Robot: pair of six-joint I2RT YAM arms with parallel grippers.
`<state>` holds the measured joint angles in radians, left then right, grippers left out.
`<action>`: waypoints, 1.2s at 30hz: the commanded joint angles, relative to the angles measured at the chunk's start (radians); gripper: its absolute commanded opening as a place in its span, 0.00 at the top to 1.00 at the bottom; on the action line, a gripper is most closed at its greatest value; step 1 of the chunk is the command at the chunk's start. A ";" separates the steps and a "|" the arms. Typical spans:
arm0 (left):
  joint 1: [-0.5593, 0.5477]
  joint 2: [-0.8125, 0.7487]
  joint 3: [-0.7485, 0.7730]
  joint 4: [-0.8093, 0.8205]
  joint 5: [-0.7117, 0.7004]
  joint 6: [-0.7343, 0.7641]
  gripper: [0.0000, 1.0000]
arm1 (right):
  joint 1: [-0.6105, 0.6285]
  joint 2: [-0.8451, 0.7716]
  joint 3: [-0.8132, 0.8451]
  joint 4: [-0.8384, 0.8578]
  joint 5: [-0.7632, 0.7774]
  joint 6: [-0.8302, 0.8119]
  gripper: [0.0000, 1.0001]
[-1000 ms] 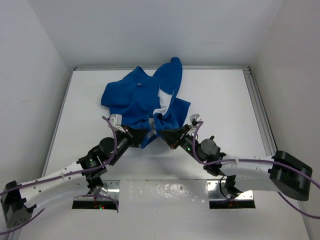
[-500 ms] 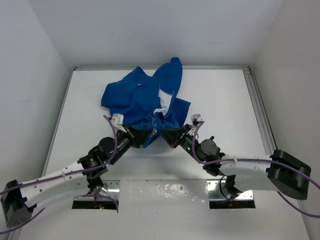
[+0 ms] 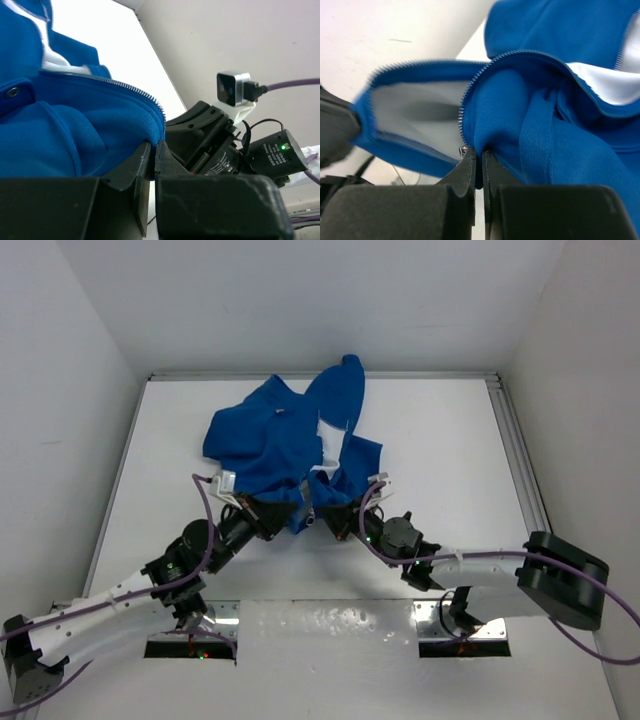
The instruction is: Zip up the jacket
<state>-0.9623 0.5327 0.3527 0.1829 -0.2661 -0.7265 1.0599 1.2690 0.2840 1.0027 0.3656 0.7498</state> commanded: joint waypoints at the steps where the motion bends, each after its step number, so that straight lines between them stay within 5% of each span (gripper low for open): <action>1: -0.003 -0.083 0.025 -0.054 -0.044 0.004 1.00 | 0.000 -0.092 -0.041 -0.054 0.056 0.016 1.00; 6: -0.003 -0.120 0.028 -0.123 -0.102 0.027 1.00 | -0.001 -0.158 -0.160 -0.190 0.050 0.083 1.00; 19: -0.003 -0.106 0.040 -0.165 -0.185 0.081 1.00 | 0.000 0.067 -0.112 -0.397 -0.160 0.203 1.00; 25: -0.003 -0.068 0.022 -0.142 -0.185 0.079 1.00 | -0.001 0.142 -0.101 -0.297 -0.218 0.227 1.00; 33: -0.003 -0.031 0.080 -0.102 -0.242 0.119 1.00 | 0.000 -0.120 0.190 -0.234 -0.194 -0.050 1.00; 36: -0.003 -0.060 0.103 -0.134 -0.272 0.127 1.00 | 0.000 -0.309 0.157 -0.160 -0.277 -0.125 1.00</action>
<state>-0.9623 0.4984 0.3931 0.0132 -0.4915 -0.6281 1.0599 1.1378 0.4267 0.6689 0.1509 0.7536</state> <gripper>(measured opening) 0.031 0.012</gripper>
